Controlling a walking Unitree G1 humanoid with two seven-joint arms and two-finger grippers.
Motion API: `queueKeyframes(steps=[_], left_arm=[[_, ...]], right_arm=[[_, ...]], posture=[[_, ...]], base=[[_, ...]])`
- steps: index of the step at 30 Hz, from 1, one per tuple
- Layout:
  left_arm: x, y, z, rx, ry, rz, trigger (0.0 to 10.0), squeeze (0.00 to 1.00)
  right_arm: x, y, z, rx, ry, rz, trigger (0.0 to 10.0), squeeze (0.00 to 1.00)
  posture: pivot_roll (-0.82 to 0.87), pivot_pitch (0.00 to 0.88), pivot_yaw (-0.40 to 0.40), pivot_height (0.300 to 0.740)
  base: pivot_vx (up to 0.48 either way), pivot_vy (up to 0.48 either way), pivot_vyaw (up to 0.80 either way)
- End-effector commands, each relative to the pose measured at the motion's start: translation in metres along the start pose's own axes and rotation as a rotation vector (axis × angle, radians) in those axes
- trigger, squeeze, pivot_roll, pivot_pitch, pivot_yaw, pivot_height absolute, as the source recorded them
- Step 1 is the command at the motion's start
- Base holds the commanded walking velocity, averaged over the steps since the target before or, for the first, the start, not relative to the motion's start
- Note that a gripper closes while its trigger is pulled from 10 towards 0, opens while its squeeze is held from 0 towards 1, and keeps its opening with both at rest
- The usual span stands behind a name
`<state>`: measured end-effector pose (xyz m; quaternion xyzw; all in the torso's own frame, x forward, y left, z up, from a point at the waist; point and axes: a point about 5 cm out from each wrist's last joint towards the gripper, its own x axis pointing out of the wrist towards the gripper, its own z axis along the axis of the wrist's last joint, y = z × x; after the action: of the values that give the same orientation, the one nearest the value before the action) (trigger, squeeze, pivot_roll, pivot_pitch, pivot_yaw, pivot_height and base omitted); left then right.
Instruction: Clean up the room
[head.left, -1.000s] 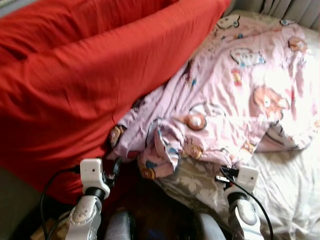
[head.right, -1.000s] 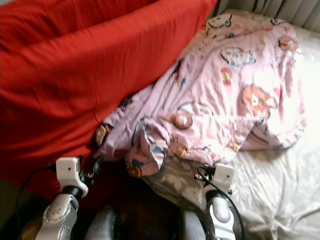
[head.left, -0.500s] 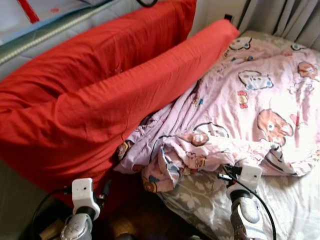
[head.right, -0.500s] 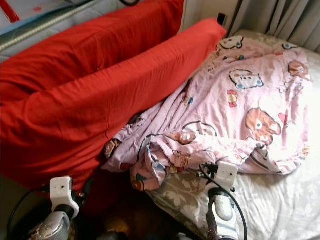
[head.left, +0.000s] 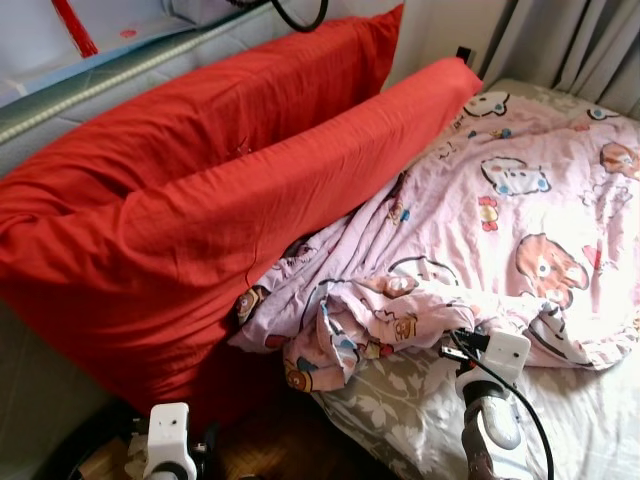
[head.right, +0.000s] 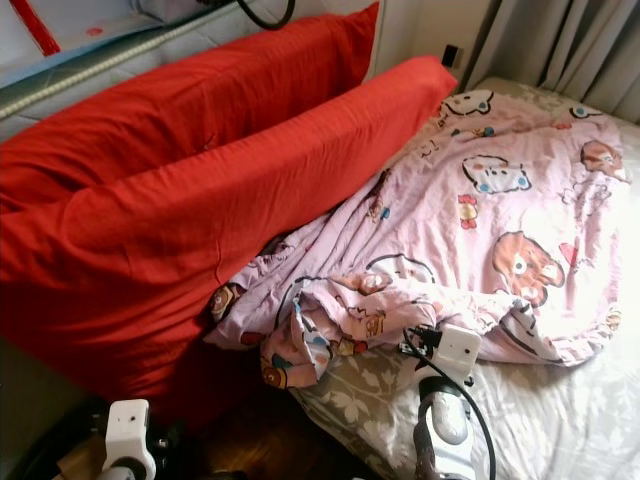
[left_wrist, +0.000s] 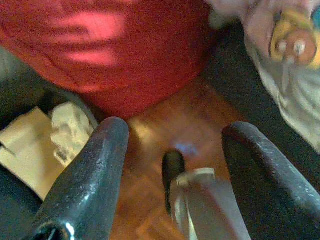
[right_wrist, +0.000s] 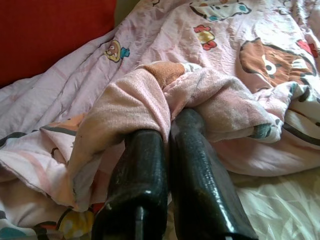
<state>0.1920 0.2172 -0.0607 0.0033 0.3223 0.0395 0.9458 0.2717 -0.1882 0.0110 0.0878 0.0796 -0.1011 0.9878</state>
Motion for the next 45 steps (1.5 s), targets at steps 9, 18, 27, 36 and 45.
queueKeyframes(steps=[9,18,27,36,45], left_arm=[[-0.01,-0.007,-0.033,0.006,0.139,0.001,10.0,0.0],[-0.013,-0.003,-0.038,0.005,0.159,0.004,10.0,0.0],[-0.018,0.0,-0.048,0.0,0.198,0.009,10.0,0.0],[-0.019,-0.004,-0.053,-0.013,0.227,0.005,10.0,0.0],[-0.021,-0.015,-0.059,-0.017,0.248,-0.011,10.0,0.0]], right_arm=[[0.003,-0.005,0.007,-0.002,-0.035,-0.035,10.0,0.0],[0.005,-0.008,0.011,-0.007,-0.049,-0.046,10.0,0.0],[0.003,-0.007,0.01,-0.006,-0.051,-0.052,10.0,0.0],[0.004,-0.009,0.012,-0.007,-0.062,-0.069,10.0,0.0],[0.001,-0.01,0.01,-0.005,-0.062,-0.075,10.0,0.0]], posture=[[0.14,0.189,-0.031,0.74],[0.14,0.193,-0.033,0.74],[0.14,0.19,-0.032,0.74],[0.14,0.181,-0.028,0.74],[0.14,0.166,-0.025,0.74]], base=[[0.0,0.0,0.0],[0.0,0.0,0.0],[0.0,0.0,0.0],[0.0,0.0,0.0],[-0.136,0.0,0.0]])
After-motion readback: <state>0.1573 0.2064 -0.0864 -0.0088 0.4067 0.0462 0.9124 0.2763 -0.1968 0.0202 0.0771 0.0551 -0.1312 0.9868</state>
